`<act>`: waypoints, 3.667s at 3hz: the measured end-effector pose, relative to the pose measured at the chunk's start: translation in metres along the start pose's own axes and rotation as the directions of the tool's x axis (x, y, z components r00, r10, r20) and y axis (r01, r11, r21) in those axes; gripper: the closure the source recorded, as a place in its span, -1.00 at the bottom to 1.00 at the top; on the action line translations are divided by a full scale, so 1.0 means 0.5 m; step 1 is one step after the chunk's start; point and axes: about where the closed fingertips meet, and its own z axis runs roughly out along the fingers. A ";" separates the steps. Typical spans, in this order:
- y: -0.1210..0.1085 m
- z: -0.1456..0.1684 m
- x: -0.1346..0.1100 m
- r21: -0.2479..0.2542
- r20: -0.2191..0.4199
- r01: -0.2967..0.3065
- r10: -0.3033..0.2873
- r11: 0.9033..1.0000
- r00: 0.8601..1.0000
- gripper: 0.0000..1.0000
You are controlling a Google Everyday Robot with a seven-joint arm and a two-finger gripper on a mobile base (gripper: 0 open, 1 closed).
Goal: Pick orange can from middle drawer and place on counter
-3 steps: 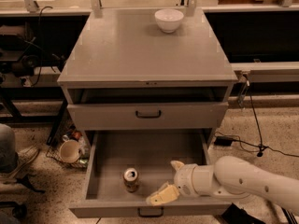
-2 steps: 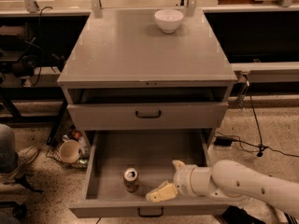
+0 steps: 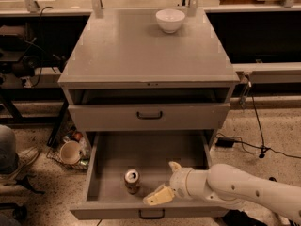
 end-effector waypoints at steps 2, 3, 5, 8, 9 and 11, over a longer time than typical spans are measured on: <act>0.004 0.124 -0.045 -0.015 0.074 0.166 -0.165 0.986 0.984 -1.00; -0.001 0.183 -0.062 -0.015 0.099 0.197 -0.195 0.980 0.976 -1.00; -0.025 0.268 -0.056 -0.018 0.126 0.188 -0.184 0.982 0.975 -1.00; -0.065 0.325 -0.033 -0.015 0.168 0.149 -0.145 0.989 0.975 -1.00; -0.065 0.335 -0.026 -0.022 0.177 0.139 -0.133 0.990 0.975 -1.00; -0.058 0.349 -0.018 -0.042 0.194 0.119 -0.109 0.992 0.975 -1.00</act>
Offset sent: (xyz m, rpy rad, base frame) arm 0.0543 0.0912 -0.0301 0.0221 -0.2383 0.1567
